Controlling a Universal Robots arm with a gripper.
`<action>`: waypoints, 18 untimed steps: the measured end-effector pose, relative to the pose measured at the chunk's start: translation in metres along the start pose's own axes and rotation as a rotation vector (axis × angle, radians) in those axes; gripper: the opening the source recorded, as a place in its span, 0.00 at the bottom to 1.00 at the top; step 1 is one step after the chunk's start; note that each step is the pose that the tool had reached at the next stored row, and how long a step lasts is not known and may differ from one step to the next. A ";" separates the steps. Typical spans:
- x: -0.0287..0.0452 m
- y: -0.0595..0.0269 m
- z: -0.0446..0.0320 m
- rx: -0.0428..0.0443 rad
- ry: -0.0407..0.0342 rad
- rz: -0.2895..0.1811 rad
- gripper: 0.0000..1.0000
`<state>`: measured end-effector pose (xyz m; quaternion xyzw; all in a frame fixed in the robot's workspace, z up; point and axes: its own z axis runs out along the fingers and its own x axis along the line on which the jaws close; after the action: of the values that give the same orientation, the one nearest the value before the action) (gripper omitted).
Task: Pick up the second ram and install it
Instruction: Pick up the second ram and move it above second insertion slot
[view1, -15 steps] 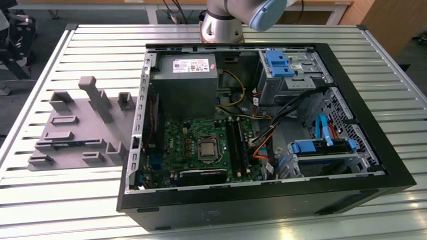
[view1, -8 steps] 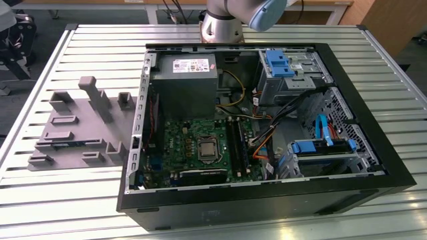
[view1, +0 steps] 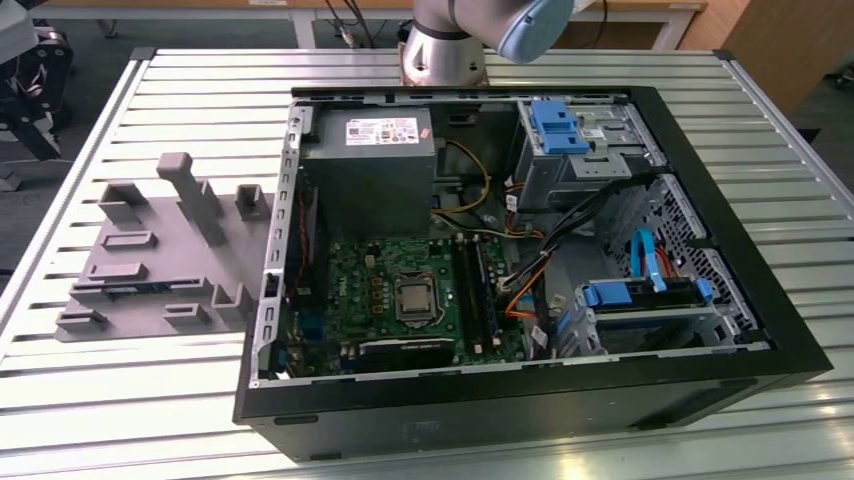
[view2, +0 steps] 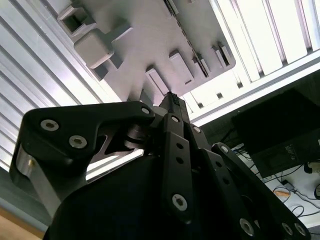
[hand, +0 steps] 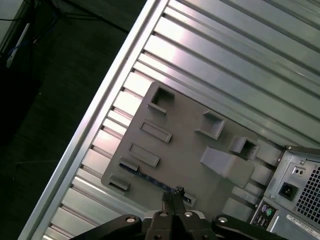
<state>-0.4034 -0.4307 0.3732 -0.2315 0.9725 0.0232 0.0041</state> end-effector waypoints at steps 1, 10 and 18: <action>0.0000 0.0000 0.0000 0.0000 0.0000 0.000 0.11; 0.0000 0.0000 0.0003 -0.0015 0.0032 -0.079 0.11; 0.0000 0.0000 0.0013 -0.0039 0.0097 -0.224 0.11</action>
<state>-0.4034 -0.4307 0.3719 -0.3390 0.9405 0.0233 0.0015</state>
